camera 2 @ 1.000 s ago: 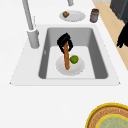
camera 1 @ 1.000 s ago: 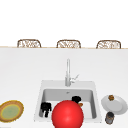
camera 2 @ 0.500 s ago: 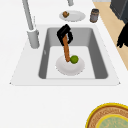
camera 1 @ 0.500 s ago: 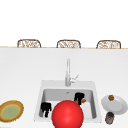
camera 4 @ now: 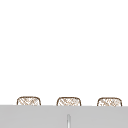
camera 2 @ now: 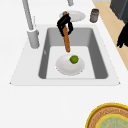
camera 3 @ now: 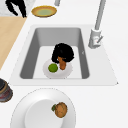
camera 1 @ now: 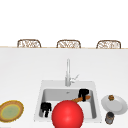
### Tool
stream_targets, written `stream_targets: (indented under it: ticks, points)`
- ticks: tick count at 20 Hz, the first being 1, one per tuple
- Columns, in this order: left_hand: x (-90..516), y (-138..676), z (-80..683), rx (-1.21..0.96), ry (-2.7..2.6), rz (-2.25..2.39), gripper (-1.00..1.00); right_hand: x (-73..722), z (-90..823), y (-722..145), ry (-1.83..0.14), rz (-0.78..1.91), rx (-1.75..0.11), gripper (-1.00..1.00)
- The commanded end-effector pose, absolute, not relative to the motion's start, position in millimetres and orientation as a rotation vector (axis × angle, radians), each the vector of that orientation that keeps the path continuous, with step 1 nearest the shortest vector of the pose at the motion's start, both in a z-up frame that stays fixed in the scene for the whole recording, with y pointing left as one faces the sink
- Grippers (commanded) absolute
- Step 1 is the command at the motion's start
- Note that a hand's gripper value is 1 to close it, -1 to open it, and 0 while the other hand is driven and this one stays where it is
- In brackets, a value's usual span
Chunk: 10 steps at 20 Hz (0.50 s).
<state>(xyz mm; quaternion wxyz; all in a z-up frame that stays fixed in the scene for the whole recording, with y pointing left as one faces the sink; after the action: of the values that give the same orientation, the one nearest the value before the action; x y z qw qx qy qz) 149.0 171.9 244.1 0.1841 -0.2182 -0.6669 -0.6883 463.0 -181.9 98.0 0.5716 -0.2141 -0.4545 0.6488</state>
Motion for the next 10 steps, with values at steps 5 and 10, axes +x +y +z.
stream_targets:
  ticks: [5, 10]
  points:
    - [149.0, 171.9, 244.1, -0.615, -1.880, -1.941, 0.00, 459.2, 138.7, -219.4, -1.066, 1.461, -0.512, 1.00]
    - [149.0, 171.9, 244.1, -0.615, -1.880, -1.941, 0.00, 457.1, 161.5, -246.9, -1.077, 1.469, -0.500, 1.00]
